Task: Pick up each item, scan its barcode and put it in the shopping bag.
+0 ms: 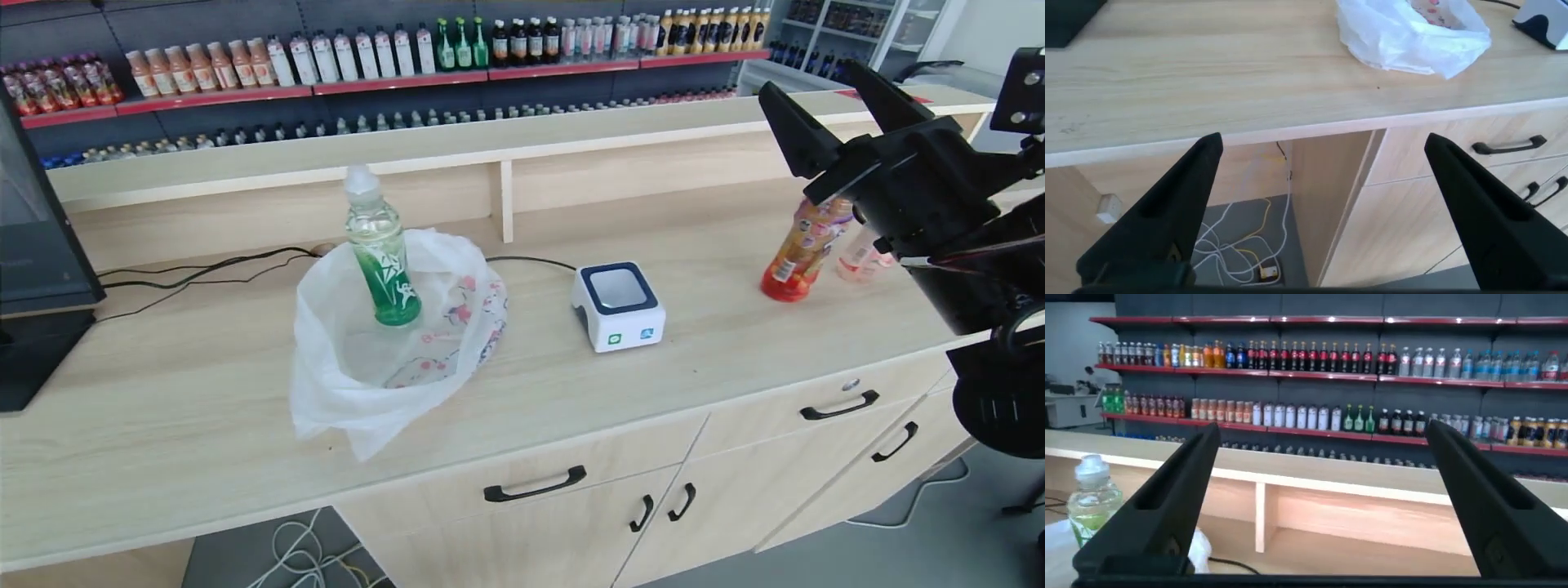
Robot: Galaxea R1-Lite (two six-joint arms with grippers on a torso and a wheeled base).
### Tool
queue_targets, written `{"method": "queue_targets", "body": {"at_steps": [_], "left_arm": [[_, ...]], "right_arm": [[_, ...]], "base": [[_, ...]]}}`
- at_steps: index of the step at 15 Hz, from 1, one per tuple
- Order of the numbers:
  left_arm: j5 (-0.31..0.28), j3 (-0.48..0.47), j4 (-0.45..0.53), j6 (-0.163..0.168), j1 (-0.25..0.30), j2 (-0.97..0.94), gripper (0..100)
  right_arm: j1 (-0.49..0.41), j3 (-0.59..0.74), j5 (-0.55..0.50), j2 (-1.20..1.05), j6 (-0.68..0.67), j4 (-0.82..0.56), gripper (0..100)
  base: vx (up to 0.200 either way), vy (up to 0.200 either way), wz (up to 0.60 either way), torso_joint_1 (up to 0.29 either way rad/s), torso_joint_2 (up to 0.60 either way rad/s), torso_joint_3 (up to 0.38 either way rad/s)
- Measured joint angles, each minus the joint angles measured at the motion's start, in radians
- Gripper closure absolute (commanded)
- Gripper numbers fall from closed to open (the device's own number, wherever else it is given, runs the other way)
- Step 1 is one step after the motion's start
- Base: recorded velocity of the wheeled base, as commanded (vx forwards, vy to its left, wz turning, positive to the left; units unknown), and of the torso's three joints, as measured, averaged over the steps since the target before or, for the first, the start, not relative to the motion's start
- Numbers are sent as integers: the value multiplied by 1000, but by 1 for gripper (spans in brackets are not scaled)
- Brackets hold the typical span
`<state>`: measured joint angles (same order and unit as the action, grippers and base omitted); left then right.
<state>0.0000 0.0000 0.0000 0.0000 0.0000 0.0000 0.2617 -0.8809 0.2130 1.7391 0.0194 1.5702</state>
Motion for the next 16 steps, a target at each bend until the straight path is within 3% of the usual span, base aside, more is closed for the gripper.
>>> {"method": "queue_targets", "body": {"at_steps": [8, 16], "left_arm": [[0, 0, 0, -1, 1, 0, 0], [1, 0, -1, -3, 2, 0, 0]], "right_arm": [[-43, 28, 0, 18, 11, -1, 0], [-15, 25, 0, 50, 11, -1, 0]], "base": [[0, -200, 0, 0, 2, 3], [0, -200, 600, 2, 5, 2]]}}
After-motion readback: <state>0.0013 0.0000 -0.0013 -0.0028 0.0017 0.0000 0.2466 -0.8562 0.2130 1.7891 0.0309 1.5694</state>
